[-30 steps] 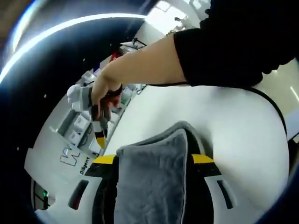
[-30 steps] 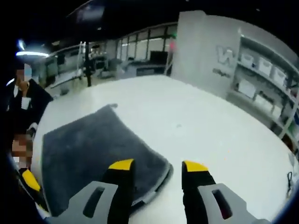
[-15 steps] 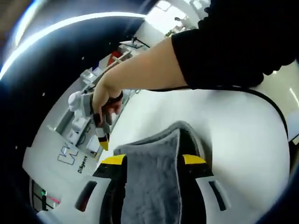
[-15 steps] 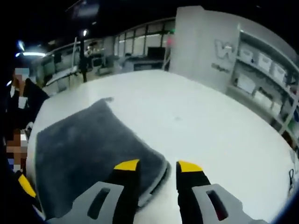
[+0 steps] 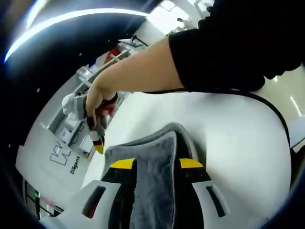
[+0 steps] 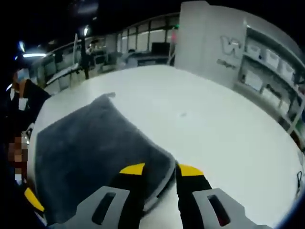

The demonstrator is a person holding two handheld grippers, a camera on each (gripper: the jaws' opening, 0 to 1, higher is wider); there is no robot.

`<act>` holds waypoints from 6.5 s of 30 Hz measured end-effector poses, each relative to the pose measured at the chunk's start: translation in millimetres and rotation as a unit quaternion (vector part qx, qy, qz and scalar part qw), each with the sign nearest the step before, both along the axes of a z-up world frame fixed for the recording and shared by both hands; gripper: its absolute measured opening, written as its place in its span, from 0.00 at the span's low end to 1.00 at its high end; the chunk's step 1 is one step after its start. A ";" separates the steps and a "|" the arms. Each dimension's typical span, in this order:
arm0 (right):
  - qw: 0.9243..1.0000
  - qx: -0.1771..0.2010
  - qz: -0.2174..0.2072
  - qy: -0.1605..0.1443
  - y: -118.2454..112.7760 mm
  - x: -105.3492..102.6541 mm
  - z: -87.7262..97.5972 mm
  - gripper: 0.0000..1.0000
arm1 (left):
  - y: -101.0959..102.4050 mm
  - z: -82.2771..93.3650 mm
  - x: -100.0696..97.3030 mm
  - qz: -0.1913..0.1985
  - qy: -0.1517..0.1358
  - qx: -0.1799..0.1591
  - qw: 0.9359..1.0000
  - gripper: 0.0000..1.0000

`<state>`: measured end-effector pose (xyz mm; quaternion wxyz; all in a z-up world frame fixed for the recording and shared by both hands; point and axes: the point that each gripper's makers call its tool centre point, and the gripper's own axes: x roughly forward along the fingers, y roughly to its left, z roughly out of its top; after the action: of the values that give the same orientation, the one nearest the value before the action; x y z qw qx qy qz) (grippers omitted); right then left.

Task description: Open the folded towel by lifting each exposed corner and separating the folded layers until the towel lies flat within the target outline without major curled edges

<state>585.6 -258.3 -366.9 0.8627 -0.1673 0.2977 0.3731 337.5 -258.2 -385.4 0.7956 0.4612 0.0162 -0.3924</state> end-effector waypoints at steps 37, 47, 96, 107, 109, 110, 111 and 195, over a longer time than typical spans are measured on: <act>1.000 -0.013 -0.024 0.016 -9.4 16.5 -30.3 0.03 | 2.2 -2.3 -15.5 -0.017 0.044 -0.043 0.998 0.02; 0.999 0.000 -0.024 0.020 -6.0 11.0 -25.6 0.00 | 1.0 -1.7 -24.7 -0.056 0.034 -0.046 0.997 0.02; 0.978 -0.167 -0.070 -0.099 8.2 10.7 11.5 0.02 | 63.5 51.1 -20.3 -0.090 0.057 -0.226 0.968 0.02; 0.977 -0.178 -0.073 -0.093 13.6 9.7 8.7 0.00 | 67.4 53.1 -20.7 -0.090 0.060 -0.236 0.966 0.02; 0.977 -0.177 -0.077 -0.090 14.1 9.9 10.7 0.00 | 69.2 53.2 -21.7 -0.093 0.055 -0.233 0.966 0.02; 0.977 -0.174 -0.080 -0.090 15.2 9.9 12.6 0.00 | 71.7 51.6 -22.9 -0.096 0.046 -0.221 0.969 0.02; 0.978 -0.170 -0.081 -0.091 17.9 8.7 15.1 0.00 | 74.6 51.0 -23.6 -0.097 0.039 -0.216 0.971 0.02; 0.943 -0.289 -0.023 -0.160 214.7 16.4 100.7 0.00 | 254.2 109.7 -16.3 -0.025 0.054 -0.319 0.946 0.01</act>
<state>602.0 -43.6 -266.2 0.8216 -0.4605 0.2544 0.2194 321.2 -4.0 -275.7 0.8892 0.1614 -0.0783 -0.4210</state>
